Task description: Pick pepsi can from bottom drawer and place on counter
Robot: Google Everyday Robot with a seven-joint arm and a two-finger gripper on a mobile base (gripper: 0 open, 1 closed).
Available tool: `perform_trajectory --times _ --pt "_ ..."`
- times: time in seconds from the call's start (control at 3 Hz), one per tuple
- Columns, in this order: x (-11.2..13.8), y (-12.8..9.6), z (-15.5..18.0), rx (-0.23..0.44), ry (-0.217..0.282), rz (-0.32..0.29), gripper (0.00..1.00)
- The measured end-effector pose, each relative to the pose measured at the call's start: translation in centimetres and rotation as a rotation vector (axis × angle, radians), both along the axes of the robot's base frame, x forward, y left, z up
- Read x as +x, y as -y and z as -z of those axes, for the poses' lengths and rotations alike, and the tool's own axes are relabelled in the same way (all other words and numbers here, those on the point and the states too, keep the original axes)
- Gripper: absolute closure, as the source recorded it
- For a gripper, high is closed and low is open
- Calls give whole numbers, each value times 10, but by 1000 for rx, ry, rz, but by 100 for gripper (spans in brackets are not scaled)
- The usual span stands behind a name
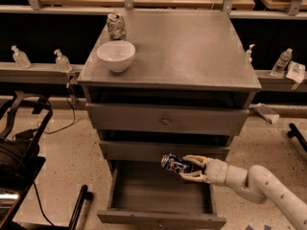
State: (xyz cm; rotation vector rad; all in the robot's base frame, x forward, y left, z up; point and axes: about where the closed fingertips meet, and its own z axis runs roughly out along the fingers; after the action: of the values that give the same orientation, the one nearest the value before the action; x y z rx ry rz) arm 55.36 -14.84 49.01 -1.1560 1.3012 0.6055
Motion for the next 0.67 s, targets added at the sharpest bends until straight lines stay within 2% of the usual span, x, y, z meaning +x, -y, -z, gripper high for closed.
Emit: perform_trajectory --times 0.33,0.67 --pt "4 -2 -18 15 1 -28 100" --pt "23 7 -69 61 31 -66 100"
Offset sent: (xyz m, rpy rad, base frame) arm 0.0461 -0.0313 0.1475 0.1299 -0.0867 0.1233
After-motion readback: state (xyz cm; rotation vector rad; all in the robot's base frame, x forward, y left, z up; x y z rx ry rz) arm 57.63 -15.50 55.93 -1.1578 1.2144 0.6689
